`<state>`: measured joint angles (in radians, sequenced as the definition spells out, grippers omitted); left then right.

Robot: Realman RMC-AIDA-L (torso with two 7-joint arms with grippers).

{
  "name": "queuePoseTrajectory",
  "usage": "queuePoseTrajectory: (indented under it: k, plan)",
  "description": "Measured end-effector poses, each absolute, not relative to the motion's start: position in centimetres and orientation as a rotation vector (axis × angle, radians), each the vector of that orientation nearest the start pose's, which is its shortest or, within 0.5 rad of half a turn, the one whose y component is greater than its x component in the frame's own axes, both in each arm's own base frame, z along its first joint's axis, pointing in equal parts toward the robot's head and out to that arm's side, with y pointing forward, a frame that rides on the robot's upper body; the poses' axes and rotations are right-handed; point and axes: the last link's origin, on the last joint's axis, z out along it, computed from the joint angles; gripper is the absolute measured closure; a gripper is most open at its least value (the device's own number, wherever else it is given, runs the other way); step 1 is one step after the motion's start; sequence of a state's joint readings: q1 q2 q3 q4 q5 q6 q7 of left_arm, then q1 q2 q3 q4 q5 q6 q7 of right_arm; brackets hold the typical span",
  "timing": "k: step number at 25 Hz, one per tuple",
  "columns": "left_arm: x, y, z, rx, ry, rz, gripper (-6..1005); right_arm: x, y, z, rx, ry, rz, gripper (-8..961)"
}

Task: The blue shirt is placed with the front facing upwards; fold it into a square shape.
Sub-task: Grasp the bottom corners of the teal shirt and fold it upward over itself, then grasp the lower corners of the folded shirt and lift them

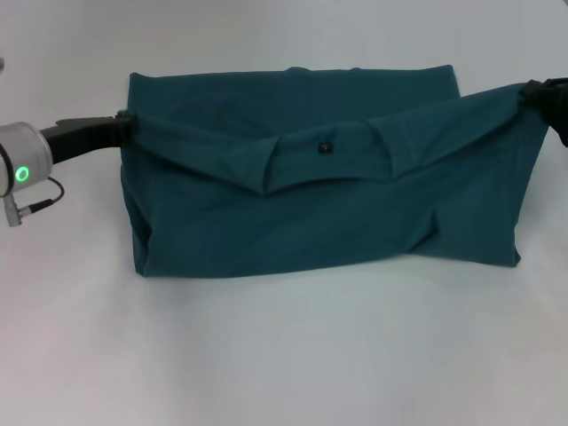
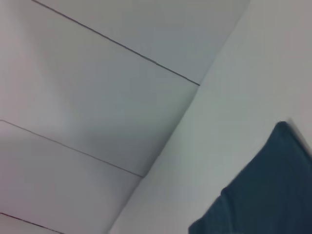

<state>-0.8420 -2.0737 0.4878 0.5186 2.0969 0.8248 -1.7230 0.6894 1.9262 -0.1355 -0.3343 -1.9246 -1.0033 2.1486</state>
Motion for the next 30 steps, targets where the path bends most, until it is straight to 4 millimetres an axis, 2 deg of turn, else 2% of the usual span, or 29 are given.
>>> queuePoseTrajectory:
  k: [7,15,19,21,26,30]
  plan:
    - [-24.0,46.5,0.8,-2.067,-0.977,-0.52,876,32.0,43.4,7.0,-1.432,1.714,1.112,815]
    - [-23.6,46.5,-1.2,-2.049,-0.889,-0.434,866,32.0,43.9,6.3,-1.442,1.675,1.032,810]
    - [-23.6,46.6,-1.5,-2.038,-0.873,-0.41,861,31.8,43.9,6.0,-1.466,1.656,1.015,808]
    - [-23.6,46.6,-1.4,-2.038,-0.87,-0.41,858,31.9,43.9,5.9,-1.469,1.657,1.01,756]
    - [-23.6,46.5,-1.0,-2.048,-0.863,-0.417,676,32.3,43.1,6.1,-1.491,1.66,1.024,627]
    - [-24.1,45.1,-0.9,-2.13,-0.873,-0.437,561,33.1,41.0,6.9,-1.558,1.639,1.061,488]
